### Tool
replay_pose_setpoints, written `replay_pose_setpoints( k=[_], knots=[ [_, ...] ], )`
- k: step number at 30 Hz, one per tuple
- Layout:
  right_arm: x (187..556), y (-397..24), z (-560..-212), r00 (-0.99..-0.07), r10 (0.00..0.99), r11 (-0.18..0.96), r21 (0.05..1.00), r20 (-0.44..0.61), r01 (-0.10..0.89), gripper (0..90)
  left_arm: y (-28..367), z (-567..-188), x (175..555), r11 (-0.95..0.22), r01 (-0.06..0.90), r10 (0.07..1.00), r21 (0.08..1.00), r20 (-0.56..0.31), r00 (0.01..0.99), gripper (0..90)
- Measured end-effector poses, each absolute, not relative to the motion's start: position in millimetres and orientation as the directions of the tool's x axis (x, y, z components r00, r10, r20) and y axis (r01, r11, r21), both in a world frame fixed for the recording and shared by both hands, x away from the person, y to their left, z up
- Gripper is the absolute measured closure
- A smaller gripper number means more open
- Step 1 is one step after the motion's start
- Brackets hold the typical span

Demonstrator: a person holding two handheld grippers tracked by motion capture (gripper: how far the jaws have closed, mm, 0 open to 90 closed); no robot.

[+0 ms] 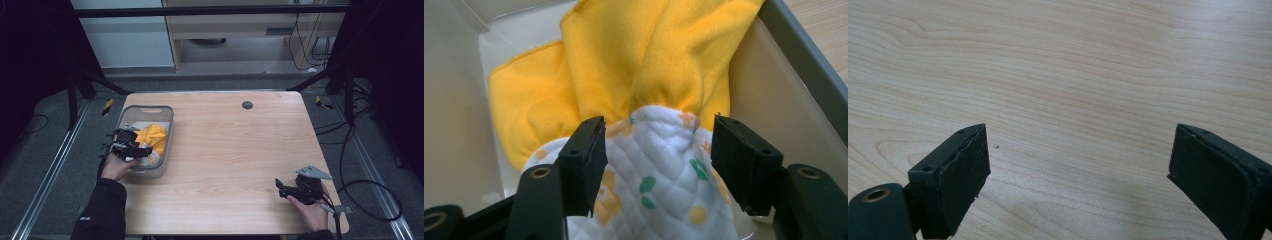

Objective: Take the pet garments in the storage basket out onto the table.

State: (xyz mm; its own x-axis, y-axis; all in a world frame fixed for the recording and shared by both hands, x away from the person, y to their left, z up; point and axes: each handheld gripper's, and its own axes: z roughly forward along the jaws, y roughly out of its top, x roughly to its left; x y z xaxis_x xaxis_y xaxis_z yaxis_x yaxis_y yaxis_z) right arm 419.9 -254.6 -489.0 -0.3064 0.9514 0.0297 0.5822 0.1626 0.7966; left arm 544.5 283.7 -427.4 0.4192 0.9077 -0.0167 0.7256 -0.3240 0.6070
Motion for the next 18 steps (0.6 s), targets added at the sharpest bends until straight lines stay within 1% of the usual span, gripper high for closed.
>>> replay_pose_setpoints(
  k=[4,10,12,16,18],
  knots=[
    [420.0,-254.4,-489.1,-0.31,0.95,0.164,0.795,0.031,0.584,9.3,281.8,-429.5,545.3,-0.338,0.734,0.905,0.589,-0.01,0.425,41.7],
    [420.4,-254.3,-489.5,-0.315,0.949,0.172,0.794,0.026,0.583,9.2,280.5,-430.0,545.8,-0.342,0.74,0.905,0.579,-0.01,0.426,48.6],
    [420.4,-254.3,-489.5,-0.315,0.949,0.173,0.794,0.025,0.583,9.3,280.2,-430.2,546.1,-0.344,0.742,0.904,0.576,-0.012,0.428,49.1],
    [420.4,-254.0,-489.6,-0.317,0.948,0.175,0.793,0.024,0.584,9.3,280.0,-430.5,546.3,-0.343,0.745,0.903,0.572,-0.018,0.429,56.1],
    [420.2,-254.0,-489.2,-0.316,0.948,0.169,0.795,0.029,0.583,9.3,280.5,-430.5,546.8,-0.344,0.748,0.903,0.567,-0.02,0.429,57.4]
  ],
)
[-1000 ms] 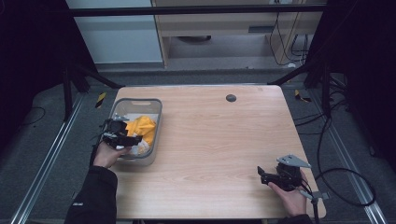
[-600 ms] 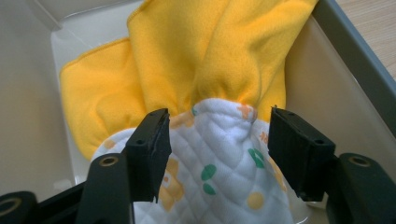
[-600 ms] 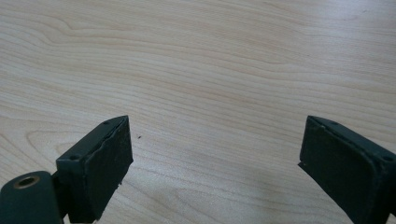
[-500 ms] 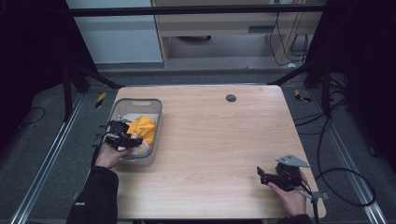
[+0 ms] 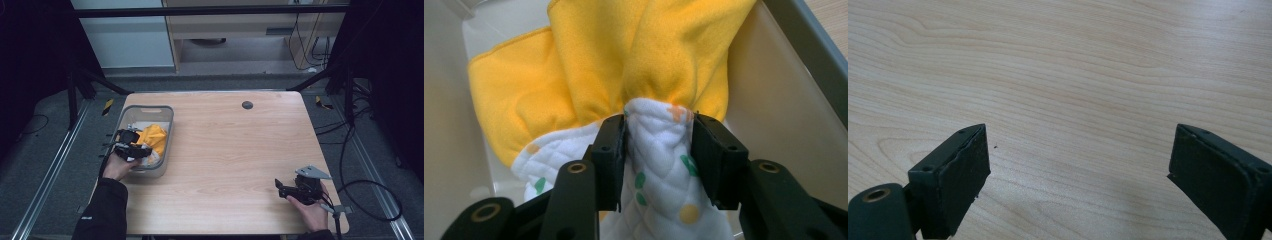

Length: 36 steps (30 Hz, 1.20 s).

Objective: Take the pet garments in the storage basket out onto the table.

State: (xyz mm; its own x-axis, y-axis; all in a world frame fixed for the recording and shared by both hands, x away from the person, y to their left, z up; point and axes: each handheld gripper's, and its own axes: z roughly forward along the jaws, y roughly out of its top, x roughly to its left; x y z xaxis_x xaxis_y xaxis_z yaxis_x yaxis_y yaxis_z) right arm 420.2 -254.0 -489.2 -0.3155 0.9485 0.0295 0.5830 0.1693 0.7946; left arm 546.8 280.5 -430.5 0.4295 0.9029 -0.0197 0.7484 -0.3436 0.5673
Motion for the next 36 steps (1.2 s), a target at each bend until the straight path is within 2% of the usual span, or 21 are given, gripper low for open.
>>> replay_pose_setpoints(
  k=[6,7,13,36],
  knots=[
    [420.3,-254.0,-489.4,-0.316,0.948,0.172,0.794,0.027,0.583,9.3,278.5,-431.1,546.2,-0.346,0.748,0.905,0.567,-0.009,0.425,65.3],
    [420.4,-254.1,-489.5,-0.317,0.948,0.174,0.793,0.025,0.583,9.3,278.5,-431.1,546.3,-0.348,0.746,0.904,0.568,-0.006,0.427,69.1],
    [420.4,-254.0,-489.5,-0.318,0.948,0.175,0.792,0.026,0.584,9.3,277.6,-429.9,545.1,-0.361,0.737,0.902,0.571,0.014,0.431,74.4],
    [420.1,-254.2,-489.2,-0.317,0.948,0.174,0.793,0.026,0.584,9.3,283.3,-394.4,535.5,-0.345,0.682,0.908,0.645,0.044,0.417,77.6]
  ],
)
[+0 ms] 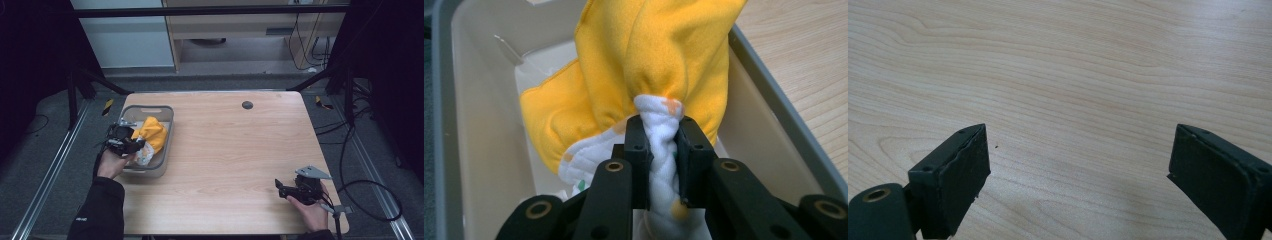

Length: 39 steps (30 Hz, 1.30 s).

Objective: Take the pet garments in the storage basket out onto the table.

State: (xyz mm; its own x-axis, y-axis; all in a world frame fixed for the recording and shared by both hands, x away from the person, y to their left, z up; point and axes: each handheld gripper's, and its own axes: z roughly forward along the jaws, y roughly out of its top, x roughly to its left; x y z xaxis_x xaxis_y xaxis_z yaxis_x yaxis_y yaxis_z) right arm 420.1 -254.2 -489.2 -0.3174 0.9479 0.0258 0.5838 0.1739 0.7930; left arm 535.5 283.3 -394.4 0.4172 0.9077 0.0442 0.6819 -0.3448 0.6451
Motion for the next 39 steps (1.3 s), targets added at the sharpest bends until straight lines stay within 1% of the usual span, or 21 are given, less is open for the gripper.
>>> replay_pose_setpoints(
  k=[16,39],
  knots=[
    [419.4,-254.7,-488.3,-0.312,0.95,0.168,0.798,0.027,0.579,9.3,287.4,-364.4,523.6,-0.347,0.64,0.905,0.686,0.065,0.421,77.8],
    [418.7,-255.5,-487.1,-0.31,0.95,0.166,0.805,0.024,0.569,9.3,282.4,-329.5,501.7,-0.386,0.562,0.875,0.732,0.099,0.473,78.0]
  ],
)
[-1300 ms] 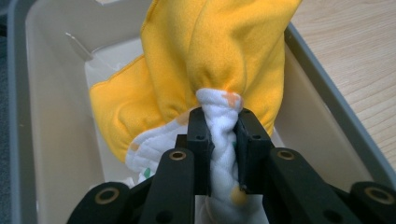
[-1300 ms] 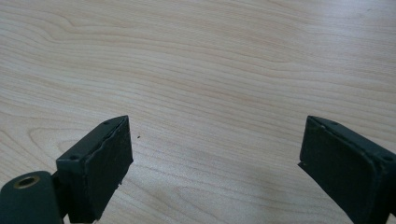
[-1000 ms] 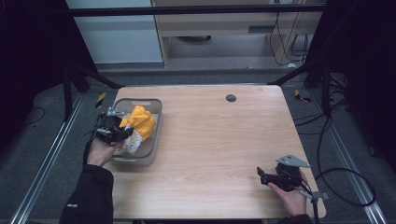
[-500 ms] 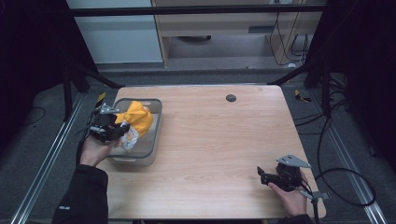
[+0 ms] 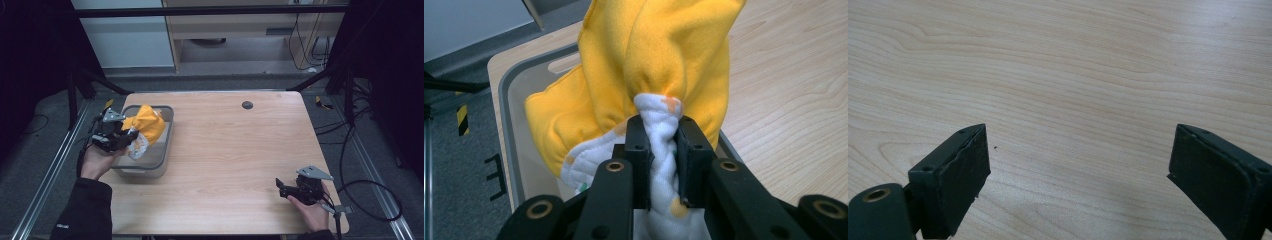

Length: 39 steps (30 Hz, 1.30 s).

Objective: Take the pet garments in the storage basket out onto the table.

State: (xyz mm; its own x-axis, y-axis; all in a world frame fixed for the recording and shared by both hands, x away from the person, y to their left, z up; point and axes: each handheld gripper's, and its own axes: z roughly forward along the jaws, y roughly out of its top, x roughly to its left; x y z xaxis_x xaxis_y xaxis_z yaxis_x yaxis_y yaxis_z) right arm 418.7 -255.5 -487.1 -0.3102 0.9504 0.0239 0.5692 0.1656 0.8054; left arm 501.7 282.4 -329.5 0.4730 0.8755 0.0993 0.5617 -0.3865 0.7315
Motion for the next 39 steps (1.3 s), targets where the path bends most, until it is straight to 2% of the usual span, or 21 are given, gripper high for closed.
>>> replay_pose_setpoints(
  k=[18,31,39],
  knots=[
    [418.5,-255.4,-486.9,-0.31,0.951,0.164,0.807,0.024,0.568,9.3,265.9,-314.9,488.9,-0.437,0.517,0.834,0.736,0.117,0.539,78.0],
    [418.3,-255.8,-486.5,-0.31,0.95,0.161,0.808,0.027,0.566,9.3,234.2,-308.8,477.4,-0.5,0.453,0.771,0.738,0.142,0.621,78.1],
    [417.8,-255.7,-486.0,-0.309,0.951,0.155,0.808,0.035,0.569,9.3,218.2,-308.1,473.6,-0.503,0.435,0.749,0.747,0.125,0.651,78.1]
  ],
)
